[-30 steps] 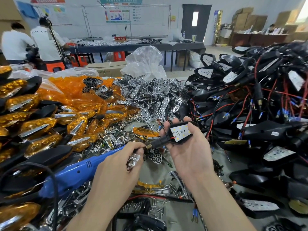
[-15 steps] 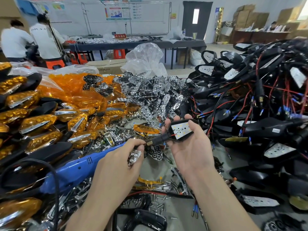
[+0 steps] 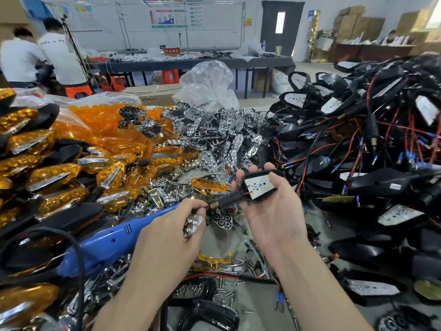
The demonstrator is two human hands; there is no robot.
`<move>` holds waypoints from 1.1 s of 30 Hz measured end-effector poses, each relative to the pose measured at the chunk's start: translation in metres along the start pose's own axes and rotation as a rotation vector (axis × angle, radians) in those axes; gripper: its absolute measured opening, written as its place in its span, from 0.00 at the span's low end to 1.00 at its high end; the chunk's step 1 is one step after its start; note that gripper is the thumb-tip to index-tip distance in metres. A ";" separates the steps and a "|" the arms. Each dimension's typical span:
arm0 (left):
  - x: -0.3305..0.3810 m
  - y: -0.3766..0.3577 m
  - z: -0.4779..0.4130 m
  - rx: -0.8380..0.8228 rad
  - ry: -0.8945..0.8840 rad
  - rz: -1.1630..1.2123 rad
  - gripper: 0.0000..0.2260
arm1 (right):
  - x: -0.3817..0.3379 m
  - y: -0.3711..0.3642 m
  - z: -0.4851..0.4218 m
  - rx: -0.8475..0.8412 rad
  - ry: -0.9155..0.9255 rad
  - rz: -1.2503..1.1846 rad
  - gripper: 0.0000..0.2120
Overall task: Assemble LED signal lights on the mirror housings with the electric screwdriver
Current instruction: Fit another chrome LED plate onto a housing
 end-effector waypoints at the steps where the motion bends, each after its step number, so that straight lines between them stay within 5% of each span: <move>1: -0.001 0.000 0.000 0.002 -0.003 -0.003 0.06 | 0.000 0.000 0.000 0.001 0.000 0.000 0.10; 13: -0.002 0.024 0.003 0.325 -0.032 0.332 0.20 | 0.000 0.002 -0.001 0.015 0.024 0.041 0.09; 26: -0.012 -0.004 0.000 0.064 0.256 0.734 0.31 | 0.007 -0.006 0.003 -0.051 0.118 0.272 0.10; 31: -0.004 -0.018 -0.011 -0.036 0.388 1.275 0.37 | 0.008 -0.006 0.003 -0.053 0.117 0.274 0.10; 33: -0.001 -0.019 -0.016 -0.046 0.407 1.431 0.32 | 0.007 -0.007 0.004 -0.051 0.117 0.280 0.10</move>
Point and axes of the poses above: each hand's wrist, its own z-axis away from the middle knuckle, its own y-axis out of the back of the hand, x = y × z, the point moved 6 cm from there along -z, towards the middle knuckle, and after that the axes turned 11 degrees about z, right-handed, at the moved point
